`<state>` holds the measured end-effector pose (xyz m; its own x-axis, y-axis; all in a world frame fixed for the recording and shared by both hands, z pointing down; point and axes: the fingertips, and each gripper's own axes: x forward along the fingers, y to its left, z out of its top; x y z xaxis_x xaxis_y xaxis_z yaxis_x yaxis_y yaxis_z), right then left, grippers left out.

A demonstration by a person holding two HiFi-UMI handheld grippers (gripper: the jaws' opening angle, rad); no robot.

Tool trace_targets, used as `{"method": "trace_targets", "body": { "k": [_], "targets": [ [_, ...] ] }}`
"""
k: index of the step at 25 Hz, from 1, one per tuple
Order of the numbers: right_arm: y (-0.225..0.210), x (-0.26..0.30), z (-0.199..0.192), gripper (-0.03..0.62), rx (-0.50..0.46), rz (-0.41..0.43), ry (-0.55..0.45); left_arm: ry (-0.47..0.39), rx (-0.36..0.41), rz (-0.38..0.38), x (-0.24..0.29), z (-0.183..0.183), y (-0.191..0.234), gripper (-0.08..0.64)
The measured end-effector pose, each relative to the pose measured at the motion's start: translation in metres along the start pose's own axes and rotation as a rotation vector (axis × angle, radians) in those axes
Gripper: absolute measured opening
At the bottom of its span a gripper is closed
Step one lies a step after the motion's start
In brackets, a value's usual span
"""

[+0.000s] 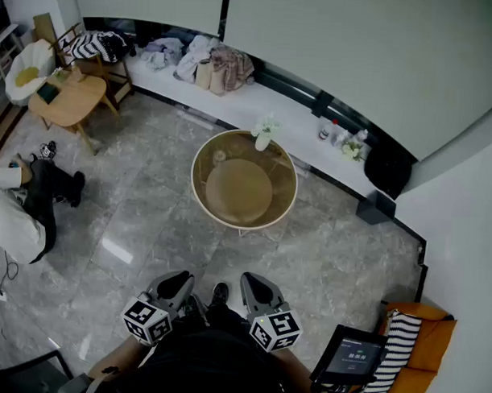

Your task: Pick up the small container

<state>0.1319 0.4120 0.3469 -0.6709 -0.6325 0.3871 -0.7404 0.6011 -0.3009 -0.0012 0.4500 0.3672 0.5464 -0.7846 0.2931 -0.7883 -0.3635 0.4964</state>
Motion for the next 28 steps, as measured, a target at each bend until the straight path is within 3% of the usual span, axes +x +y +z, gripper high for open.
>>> {"method": "trace_targets", "body": {
  "k": [6,10,14,21,28],
  "targets": [
    [0.046,-0.005,-0.018,-0.002,0.003,0.039,-0.009,-0.006,0.089,0.067,-0.042,-0.001,0.006,0.051],
    [0.051,-0.018,-0.012,-0.002,-0.032,0.065,-0.042,-0.039,0.085,0.093,-0.045,0.007,-0.005,0.051],
    [0.036,-0.034,-0.006,-0.002,-0.020,0.067,-0.086,-0.066,0.100,0.103,-0.035,0.015,-0.025,0.051],
    [-0.004,-0.061,0.017,-0.002,-0.014,0.047,-0.170,-0.101,0.037,0.105,-0.006,0.022,-0.050,0.051],
    [-0.036,-0.071,0.011,-0.002,0.023,0.075,-0.157,-0.094,0.032,0.145,0.010,0.008,-0.072,0.051]
  ]
}}
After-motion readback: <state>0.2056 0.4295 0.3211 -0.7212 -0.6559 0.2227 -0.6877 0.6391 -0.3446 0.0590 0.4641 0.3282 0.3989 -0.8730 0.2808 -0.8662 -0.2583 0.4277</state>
